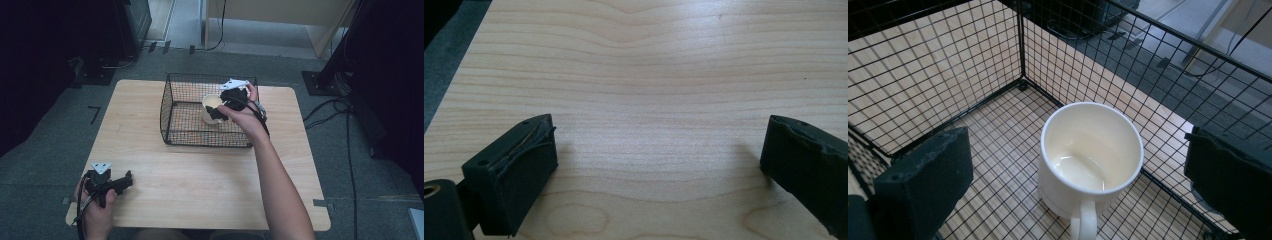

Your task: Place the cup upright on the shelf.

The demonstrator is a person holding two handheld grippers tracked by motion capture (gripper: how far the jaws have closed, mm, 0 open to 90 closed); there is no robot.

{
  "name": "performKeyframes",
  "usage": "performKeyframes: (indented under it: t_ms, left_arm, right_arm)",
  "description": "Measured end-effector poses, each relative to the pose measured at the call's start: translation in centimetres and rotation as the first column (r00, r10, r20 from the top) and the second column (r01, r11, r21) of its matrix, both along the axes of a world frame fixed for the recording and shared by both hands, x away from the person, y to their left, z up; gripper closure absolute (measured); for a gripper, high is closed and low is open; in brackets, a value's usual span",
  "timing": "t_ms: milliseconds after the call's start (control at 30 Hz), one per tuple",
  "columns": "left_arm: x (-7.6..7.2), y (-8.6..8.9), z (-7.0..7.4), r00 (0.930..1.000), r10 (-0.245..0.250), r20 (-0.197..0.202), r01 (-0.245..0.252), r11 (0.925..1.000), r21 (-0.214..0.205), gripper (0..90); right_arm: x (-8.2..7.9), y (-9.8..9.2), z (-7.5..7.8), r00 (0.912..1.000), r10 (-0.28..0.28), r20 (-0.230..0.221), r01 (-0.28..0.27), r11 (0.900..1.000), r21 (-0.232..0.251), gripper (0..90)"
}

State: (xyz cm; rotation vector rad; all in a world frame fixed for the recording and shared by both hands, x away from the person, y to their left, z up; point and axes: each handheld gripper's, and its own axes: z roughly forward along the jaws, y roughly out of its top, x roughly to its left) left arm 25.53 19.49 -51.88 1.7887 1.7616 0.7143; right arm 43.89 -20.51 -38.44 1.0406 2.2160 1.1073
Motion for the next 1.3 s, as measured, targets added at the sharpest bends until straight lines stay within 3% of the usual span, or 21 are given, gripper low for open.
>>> performKeyframes:
  t_ms: [300,533,1300]
  left_arm:
    - [0.0,0.0,0.0,1.0,0.0,0.0,0.0,1.0,0.0,1.8]
    - [0.0,0.0,0.0,1.0,0.0,0.0,0.0,1.0,0.0,1.8]
    - [0.0,0.0,0.0,1.0,0.0,0.0,0.0,1.0,0.0,1.8]
  right_arm:
    - [-2.6,-1.2,0.2,1.0,-0.005,0.006,0.006,0.9999,-0.01,0.0]
    - [-3.8,-2.2,0.2,0.9999,-0.009,0.004,0.009,0.9998,-0.015,0.0]
    - [-8.3,-7.0,-1.5,0.9988,-0.048,0.009,0.048,0.9988,0.008,0.0]
